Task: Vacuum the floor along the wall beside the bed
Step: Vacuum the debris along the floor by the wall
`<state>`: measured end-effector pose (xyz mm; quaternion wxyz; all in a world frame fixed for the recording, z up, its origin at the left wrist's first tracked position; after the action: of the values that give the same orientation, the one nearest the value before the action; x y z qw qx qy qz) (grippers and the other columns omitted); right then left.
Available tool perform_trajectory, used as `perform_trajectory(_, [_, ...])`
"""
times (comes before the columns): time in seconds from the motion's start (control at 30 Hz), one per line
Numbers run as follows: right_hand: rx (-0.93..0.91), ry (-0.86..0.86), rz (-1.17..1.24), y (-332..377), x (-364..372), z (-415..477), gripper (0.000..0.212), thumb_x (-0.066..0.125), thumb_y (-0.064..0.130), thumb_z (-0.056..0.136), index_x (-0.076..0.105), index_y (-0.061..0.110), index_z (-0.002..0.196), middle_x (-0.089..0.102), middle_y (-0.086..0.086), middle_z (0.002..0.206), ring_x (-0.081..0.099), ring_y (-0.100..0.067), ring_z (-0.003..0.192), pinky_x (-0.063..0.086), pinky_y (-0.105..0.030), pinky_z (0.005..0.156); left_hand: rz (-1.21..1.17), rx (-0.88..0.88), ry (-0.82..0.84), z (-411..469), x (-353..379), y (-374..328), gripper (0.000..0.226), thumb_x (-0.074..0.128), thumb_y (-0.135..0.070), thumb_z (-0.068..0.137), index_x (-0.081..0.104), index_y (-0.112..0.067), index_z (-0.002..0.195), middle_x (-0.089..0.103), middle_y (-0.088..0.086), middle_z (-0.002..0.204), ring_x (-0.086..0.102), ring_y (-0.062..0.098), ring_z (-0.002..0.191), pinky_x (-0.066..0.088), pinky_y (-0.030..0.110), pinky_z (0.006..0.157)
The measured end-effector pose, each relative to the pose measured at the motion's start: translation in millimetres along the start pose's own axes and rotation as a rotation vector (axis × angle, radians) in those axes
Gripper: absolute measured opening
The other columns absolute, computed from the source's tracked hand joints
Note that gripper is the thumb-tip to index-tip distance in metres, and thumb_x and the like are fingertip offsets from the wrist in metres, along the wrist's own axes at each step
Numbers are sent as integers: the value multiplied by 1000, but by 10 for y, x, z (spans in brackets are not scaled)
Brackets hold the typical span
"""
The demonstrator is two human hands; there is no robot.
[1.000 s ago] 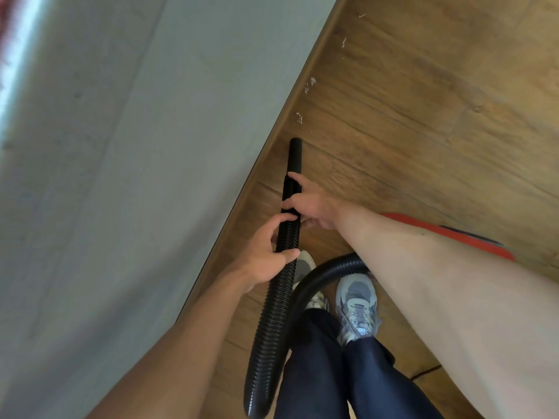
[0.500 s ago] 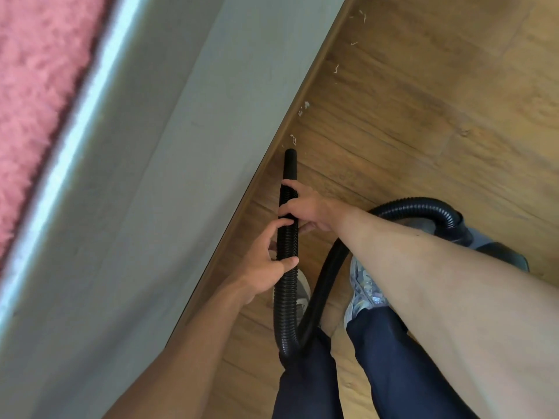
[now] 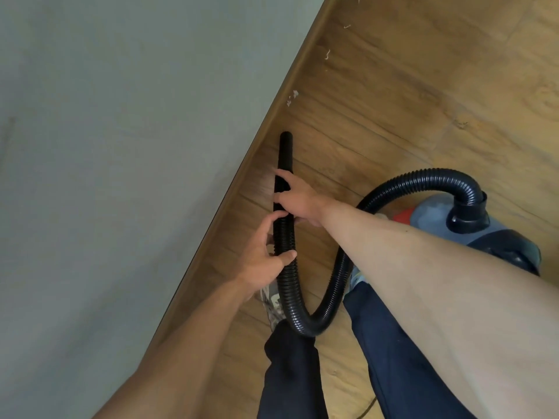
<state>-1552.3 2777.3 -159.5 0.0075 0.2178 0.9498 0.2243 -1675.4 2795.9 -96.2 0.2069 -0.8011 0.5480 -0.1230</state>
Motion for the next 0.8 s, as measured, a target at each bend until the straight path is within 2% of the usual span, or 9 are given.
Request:
perform_trajectory(0.17, [5,-17,-23,-184,-178,-41,67,47,3,94,32,40,148,50,-7,122,57,-24,97,59,-44,78,13,-31,37,-24,236,25,70,68,-4,90,43,-51,135,56,-6,120,58,21,115,56,51,93])
perform_trajectory(0.33, [36,-11,3,-293,-361,-91,72,50,1,94,28,40,151,48,-6,129,57,-24,101,54,-29,59,23,-40,72,-36,384,19,70,67,-3,91,44,-53,133,57,-4,118,58,23,113,56,50,94])
perform_trajectory(0.43, [43,19,19,-285,-400,-82,72,52,0,94,28,38,151,49,-8,128,58,-26,104,57,-29,61,6,-50,56,-31,398,5,70,67,-1,91,44,-53,133,56,-4,118,57,23,114,57,49,93])
perform_trajectory(0.57, [52,68,24,-195,-369,-29,71,54,-1,93,31,37,148,50,-7,122,60,-26,102,60,-38,74,-8,-59,4,-29,368,-7,70,68,-3,91,43,-54,133,56,-6,119,58,22,115,58,48,91])
perform_trajectory(0.67, [40,101,-1,-101,-301,30,71,55,0,93,31,38,149,49,-5,122,59,-23,100,58,-34,70,5,-55,-42,-18,311,-24,70,69,-7,91,41,-56,132,55,-10,119,59,21,114,59,48,90])
perform_trajectory(0.8, [28,123,-15,-7,-229,113,72,56,1,92,32,38,149,48,-8,134,59,-25,107,56,-32,68,-27,-56,-82,28,246,-36,71,67,-3,91,41,-52,134,55,-8,121,60,23,114,59,49,88])
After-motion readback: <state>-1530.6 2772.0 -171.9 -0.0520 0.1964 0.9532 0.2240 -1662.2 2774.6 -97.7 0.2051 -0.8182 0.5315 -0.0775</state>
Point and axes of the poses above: each hand's wrist, its own z-axis towards the middle knuckle, its own x-axis out of the palm, y = z × x, the point moved 5 cm from there along z, towards the middle knuckle
